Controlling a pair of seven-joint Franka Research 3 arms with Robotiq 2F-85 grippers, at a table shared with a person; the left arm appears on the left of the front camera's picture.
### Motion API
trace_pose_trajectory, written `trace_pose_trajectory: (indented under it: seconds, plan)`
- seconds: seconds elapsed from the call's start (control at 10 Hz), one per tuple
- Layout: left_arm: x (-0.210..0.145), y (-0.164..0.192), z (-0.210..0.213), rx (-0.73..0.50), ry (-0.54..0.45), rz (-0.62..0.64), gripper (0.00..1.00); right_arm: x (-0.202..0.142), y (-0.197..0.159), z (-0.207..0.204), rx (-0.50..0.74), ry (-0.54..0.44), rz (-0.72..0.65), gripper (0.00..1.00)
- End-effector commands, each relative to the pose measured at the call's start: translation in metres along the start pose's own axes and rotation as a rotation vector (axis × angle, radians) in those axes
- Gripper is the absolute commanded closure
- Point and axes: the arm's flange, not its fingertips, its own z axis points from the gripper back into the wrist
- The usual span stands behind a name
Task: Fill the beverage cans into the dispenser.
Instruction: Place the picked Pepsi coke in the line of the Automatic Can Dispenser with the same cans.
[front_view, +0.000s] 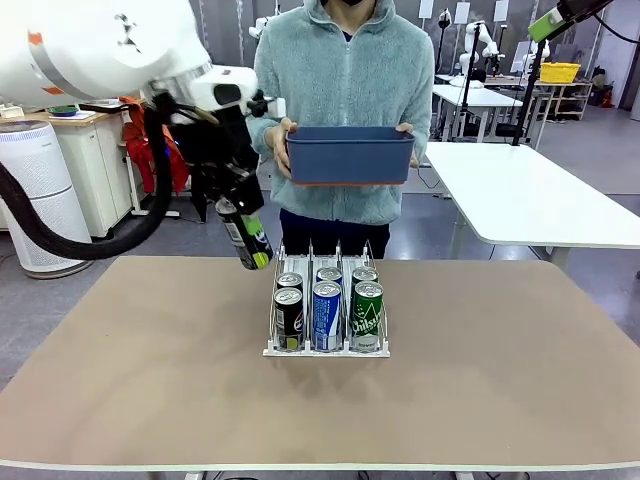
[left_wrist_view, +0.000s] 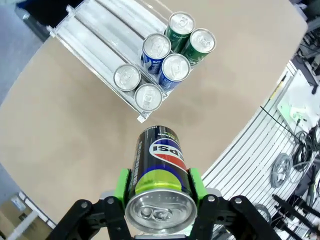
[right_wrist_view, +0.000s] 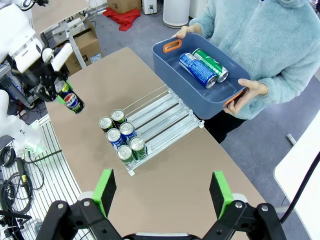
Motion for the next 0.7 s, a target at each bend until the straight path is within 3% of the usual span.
trace_pose_trajectory:
  seconds: [0.0, 0.6]
  plan:
    - [0.008, -0.026, -0.024, 0.066, 0.032, 0.074, 0.42, 0.0, 0.001, -0.001, 0.005, 0.0, -0.004, 0.0]
    - [0.004, -0.075, -0.087, 0.047, -0.056, 0.14, 0.42, 0.0, 0.001, -0.001, 0.005, 0.0, -0.004, 0.0]
